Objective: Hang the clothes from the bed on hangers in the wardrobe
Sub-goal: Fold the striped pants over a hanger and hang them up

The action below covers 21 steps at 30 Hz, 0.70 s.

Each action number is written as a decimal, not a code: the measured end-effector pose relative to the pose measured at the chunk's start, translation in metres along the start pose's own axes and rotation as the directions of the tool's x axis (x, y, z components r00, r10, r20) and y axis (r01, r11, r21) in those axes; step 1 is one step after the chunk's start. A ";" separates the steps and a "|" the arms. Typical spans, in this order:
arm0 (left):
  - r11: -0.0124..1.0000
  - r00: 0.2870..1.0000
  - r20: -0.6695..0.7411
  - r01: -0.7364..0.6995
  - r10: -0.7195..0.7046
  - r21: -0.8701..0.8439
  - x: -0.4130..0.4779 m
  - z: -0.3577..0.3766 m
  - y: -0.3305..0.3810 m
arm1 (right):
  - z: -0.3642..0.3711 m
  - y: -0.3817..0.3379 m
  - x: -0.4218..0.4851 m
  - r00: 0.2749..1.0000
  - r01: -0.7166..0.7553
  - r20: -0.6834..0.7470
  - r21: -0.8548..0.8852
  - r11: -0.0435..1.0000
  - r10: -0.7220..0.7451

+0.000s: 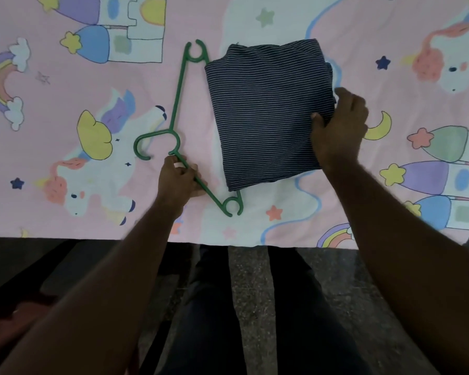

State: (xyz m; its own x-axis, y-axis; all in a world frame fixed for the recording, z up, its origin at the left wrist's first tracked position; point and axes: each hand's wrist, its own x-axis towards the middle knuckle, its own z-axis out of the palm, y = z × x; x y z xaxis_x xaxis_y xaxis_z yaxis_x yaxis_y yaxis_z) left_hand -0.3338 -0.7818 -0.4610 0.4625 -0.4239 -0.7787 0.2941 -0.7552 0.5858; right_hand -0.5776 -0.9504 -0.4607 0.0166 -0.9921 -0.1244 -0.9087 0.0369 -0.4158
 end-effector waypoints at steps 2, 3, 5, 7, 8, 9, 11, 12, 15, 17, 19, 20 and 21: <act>1.000 1.000 -0.006 -0.001 0.001 0.026 0.000 -0.002 -0.004 | 0.006 -0.021 -0.010 0.964 0.266 0.033 -0.135 0.954 -0.264; 0.999 1.000 -0.008 -0.001 0.002 0.034 0.000 -0.003 -0.005 | 0.012 -0.033 -0.016 0.913 0.406 0.109 -0.160 0.900 -0.393; 0.998 1.000 -0.016 -0.008 0.009 0.057 0.003 -0.003 -0.005 | 0.031 -0.052 -0.023 0.788 0.600 0.291 -0.163 0.783 -0.543; 0.995 0.999 -0.041 -0.016 0.020 0.098 0.007 -0.003 -0.007 | 0.046 -0.056 -0.011 0.726 0.660 0.411 -0.193 0.726 -0.551; 0.994 0.998 -0.052 -0.011 0.017 0.108 0.009 -0.003 -0.008 | 0.051 -0.051 0.000 0.732 0.652 0.437 -0.224 0.725 -0.523; 0.994 0.998 -0.062 -0.002 0.009 0.111 0.010 -0.001 -0.008 | 0.052 -0.042 0.012 0.752 0.629 0.440 -0.258 0.733 -0.491; 0.992 0.995 -0.090 0.042 -0.032 0.115 0.011 -0.001 -0.009 | 0.047 -0.021 0.031 0.798 0.578 0.414 -0.327 0.748 -0.437; 0.991 0.990 -0.130 0.064 -0.048 0.120 0.010 -0.001 -0.009 | 0.043 -0.012 0.035 0.816 0.558 0.391 -0.348 0.753 -0.425; 0.918 0.922 -0.330 -0.062 0.203 0.391 -0.001 -0.001 -0.005 | 0.033 -0.003 0.027 0.856 0.501 0.329 -0.340 0.796 -0.398; 0.856 0.853 -0.316 -0.250 0.416 0.452 -0.013 0.014 0.005 | 0.033 -0.003 0.009 0.835 0.541 0.318 -0.330 0.774 -0.449; 0.874 0.888 -0.222 -0.302 0.404 0.380 -0.017 0.038 0.015 | 0.038 0.001 -0.009 0.761 0.644 0.351 -0.314 0.698 -0.545; 0.899 0.927 -0.156 -0.273 0.341 0.344 -0.014 0.050 0.020 | 0.040 0.005 -0.014 0.738 0.672 0.361 -0.311 0.672 -0.570; 0.916 0.958 -0.094 -0.227 0.271 0.331 -0.010 0.060 0.024 | 0.042 0.010 -0.016 0.736 0.673 0.360 -0.307 0.673 -0.573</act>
State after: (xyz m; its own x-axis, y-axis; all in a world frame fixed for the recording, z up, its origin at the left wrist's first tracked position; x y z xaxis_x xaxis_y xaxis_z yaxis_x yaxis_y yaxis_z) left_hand -0.3817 -0.8255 -0.4524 0.6015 -0.5639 -0.5659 -0.1123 -0.7610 0.6389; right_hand -0.5696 -0.9292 -0.5006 0.6829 -0.7086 -0.1774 -0.7281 -0.6800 -0.0867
